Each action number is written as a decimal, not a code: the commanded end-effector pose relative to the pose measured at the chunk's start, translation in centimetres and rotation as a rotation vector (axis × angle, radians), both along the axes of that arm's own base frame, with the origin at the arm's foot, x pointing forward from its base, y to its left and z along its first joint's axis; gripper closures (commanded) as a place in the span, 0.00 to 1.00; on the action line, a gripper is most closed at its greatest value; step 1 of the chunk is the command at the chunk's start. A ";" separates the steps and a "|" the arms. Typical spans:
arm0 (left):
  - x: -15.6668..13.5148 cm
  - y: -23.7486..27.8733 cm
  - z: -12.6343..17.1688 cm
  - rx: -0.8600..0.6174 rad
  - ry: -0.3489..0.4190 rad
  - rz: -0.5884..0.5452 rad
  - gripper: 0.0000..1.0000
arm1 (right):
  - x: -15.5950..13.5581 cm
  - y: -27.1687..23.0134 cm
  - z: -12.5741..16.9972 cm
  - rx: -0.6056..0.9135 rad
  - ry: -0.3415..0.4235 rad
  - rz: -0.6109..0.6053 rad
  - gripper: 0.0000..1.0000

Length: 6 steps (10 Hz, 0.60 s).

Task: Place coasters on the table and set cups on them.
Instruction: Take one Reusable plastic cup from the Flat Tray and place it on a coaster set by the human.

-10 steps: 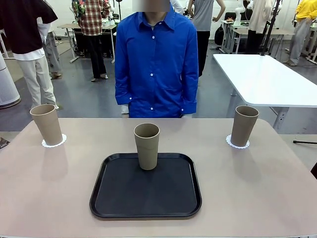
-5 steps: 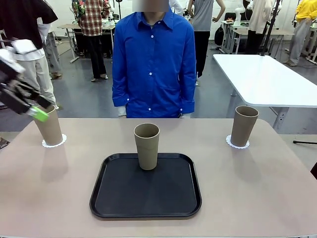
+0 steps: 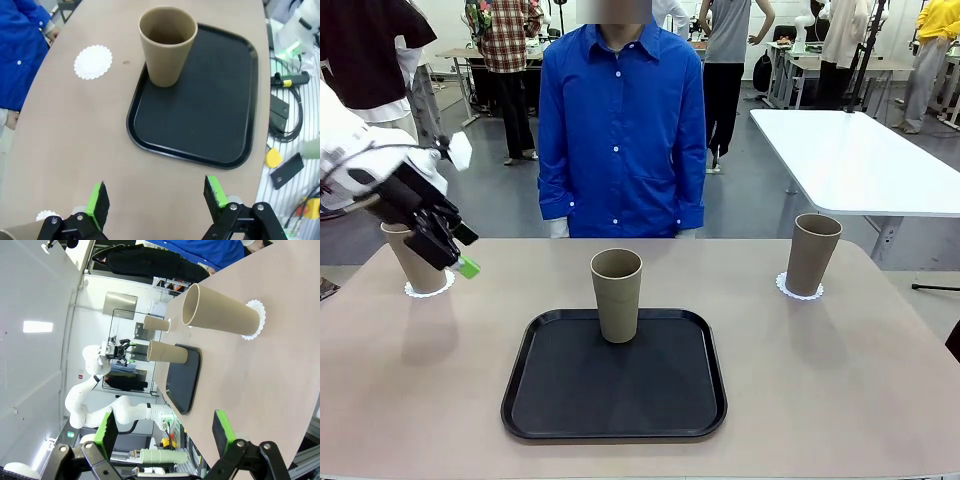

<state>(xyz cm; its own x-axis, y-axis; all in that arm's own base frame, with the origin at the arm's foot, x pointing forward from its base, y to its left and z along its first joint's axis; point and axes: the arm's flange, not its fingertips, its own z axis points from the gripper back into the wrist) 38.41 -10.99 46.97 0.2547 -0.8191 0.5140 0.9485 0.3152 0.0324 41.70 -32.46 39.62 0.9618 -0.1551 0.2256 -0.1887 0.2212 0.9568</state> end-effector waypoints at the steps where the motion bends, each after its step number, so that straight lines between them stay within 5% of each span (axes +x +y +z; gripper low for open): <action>1: 0.7 -1.1 -2.9 0.105 0.003 -0.035 0.00 | -0.1 0.2 0.0 -0.002 0.003 -0.004 0.00; 3: 0.7 -0.4 -3.8 0.107 0.048 -0.049 0.00 | -0.1 0.2 0.0 -0.002 0.003 -0.004 0.00; 6: 0.4 -1.2 -3.2 0.089 0.012 -0.050 0.00 | -0.1 0.2 0.0 -0.002 0.003 -0.004 0.00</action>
